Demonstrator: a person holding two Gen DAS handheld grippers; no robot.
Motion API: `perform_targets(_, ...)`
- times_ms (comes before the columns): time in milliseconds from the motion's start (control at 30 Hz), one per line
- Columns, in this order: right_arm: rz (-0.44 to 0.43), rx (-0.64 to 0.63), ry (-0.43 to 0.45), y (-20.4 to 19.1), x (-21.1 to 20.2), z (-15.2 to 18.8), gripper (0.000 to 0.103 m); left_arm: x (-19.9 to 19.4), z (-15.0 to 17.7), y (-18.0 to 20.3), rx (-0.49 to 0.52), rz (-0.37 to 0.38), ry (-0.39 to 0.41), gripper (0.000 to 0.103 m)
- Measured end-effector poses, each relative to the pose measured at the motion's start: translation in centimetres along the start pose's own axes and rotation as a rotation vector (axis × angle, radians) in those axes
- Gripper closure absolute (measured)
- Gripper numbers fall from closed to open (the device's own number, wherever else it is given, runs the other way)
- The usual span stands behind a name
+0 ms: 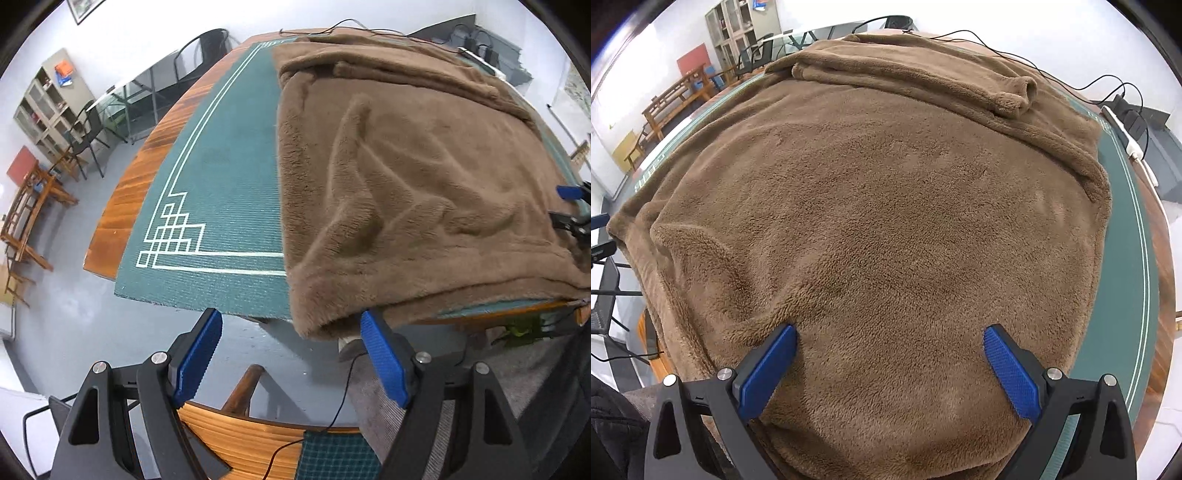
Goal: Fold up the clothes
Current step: 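Grasp the fleece hem edge with the left tool, then grasp the hem edge with the right tool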
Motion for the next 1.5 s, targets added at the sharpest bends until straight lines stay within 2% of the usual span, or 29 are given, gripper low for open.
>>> perform_targets(133, 0.001, -0.001, 0.009, 0.1, 0.0, 0.0, 0.001, 0.4, -0.5, -0.6, -0.012, -0.037, 0.007, 0.022)
perform_targets(233, 0.002, 0.0, 0.023, 0.1, 0.0, 0.0, 0.001, -0.1, -0.8, -0.3, 0.024, -0.07, 0.04, 0.022)
perform_targets(367, 0.005, 0.001, 0.044, 0.2, 0.0, 0.0, 0.001, -0.3, -0.1, 2.4, 0.205, -0.129, 0.091, 0.022)
perform_targets(467, 0.007, 0.003, 0.057, 0.2, 0.0, 0.0, 0.001, 0.0, 0.3, 3.6, 0.289, -0.14, 0.097, 0.022)
perform_targets(500, 0.007, 0.003, 0.059, 0.2, 0.0, 0.0, 0.001, 0.0, 0.2, 3.6, 0.285, -0.136, 0.095, 0.023)
perform_targets(567, 0.008, 0.004, 0.064, 0.3, 0.0, -0.1, 0.001, 0.2, -0.3, 3.0, 0.252, -0.094, 0.077, 0.037)
perform_targets(633, 0.009, 0.005, 0.066, 0.3, 0.0, -0.2, 0.001, 0.5, -0.8, 2.4, 0.206, -0.026, 0.032, 0.072)
perform_targets(733, 0.007, 0.003, 0.062, 0.4, 0.1, -0.5, 0.001, 0.5, -1.6, 1.3, 0.141, 0.007, 0.003, 0.085)
perform_targets(867, 0.002, 0.006, 0.037, 1.2, -0.6, -0.1, 0.001, -1.4, -2.8, -0.2, 0.047, 0.04, 0.045, 0.088)
perform_targets(1000, -0.021, -0.018, 0.083, 2.4, -4.0, 0.7, 0.001, -3.6, -4.3, -1.0, -0.007, 0.053, 0.095, 0.088)
perform_targets(1133, -0.077, -0.052, 0.098, 2.1, -7.8, 2.9, 0.001, -5.2, -6.2, -0.9, -0.006, 0.069, 0.144, 0.088)
perform_targets(1267, -0.147, -0.129, 0.011, 1.4, -10.3, 7.2, 0.001, -6.8, -8.2, -0.1, 0.022, 0.08, 0.185, 0.088)
perform_targets(1333, -0.171, -0.174, -0.037, 0.5, -10.5, 9.0, 0.005, -7.3, -8.6, 0.2, 0.024, 0.087, 0.194, 0.088)
perform_targets(1433, -0.204, -0.133, -0.065, 0.6, -9.9, 10.2, 0.02, -7.8, -9.0, 0.7, 0.032, 0.089, 0.203, 0.088)
perform_targets(1500, -0.193, -0.122, -0.085, 0.7, -9.2, 10.6, 0.039, -8.0, -9.3, 0.9, 0.037, 0.086, 0.206, 0.088)
Point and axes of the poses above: each gripper's, at about its wrist camera, not at the fingertips, and x roughly the way its jaws point, y to its right, z to its underside, the point moved 1 cm from there along x, roughly the way its jaws point, and after that the axes turned 4 degrees about -z, right-handed, at the moved point
